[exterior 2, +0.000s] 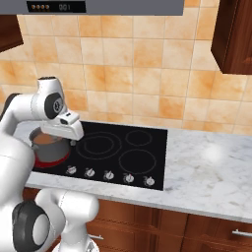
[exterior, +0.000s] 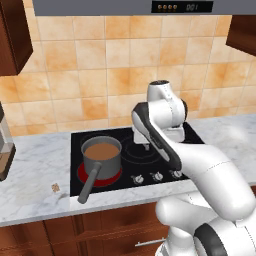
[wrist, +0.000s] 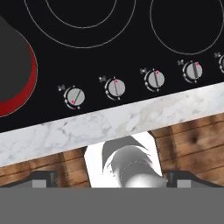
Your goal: Pick up the sugar cube(s) and place them in the saucepan with hot chocolate.
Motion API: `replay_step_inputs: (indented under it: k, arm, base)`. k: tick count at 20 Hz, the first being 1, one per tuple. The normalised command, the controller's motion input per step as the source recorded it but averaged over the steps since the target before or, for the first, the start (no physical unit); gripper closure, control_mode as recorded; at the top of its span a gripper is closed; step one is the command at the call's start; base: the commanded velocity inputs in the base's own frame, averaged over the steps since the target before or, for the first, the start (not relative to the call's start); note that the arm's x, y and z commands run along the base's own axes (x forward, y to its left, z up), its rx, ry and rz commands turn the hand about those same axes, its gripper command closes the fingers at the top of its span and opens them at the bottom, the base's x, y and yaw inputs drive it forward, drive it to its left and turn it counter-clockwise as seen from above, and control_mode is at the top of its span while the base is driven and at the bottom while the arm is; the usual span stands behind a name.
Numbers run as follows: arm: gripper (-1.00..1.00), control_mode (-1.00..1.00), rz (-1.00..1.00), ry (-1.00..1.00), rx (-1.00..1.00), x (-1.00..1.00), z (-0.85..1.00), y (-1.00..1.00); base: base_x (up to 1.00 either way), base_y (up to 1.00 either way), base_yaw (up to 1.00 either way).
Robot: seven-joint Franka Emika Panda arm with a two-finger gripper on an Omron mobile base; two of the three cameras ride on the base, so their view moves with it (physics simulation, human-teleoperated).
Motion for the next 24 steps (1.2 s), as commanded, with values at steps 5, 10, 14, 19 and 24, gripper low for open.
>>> replay_step_inputs:
  k: [5, 10, 14, 19, 24]
  arm:
    - [-1.0, -1.0, -0.04, 0.0, 0.0, -0.11, 0.0, 0.59]
    - [-1.0, -1.0, 0.0, 0.0, 0.0, 0.04, 0.0, 0.0]
    - [-1.0, -1.0, 0.0, 0.0, 0.0, 0.0, 0.0, 0.0]
    - [-1.0, -1.0, -0.07, 0.0, 0.0, 0.0, -0.04, 0.46]
    - [-1.0, -1.0, -0.04, 0.0, 0.0, 0.04, -0.02, 0.27]
  base:
    - [0.0, 0.0, 0.0]
    - [0.0, 0.0, 0.0]
    - [0.0, 0.0, 0.0]
    - [0.0, 0.0, 0.0]
    - [0.0, 0.0, 0.0]
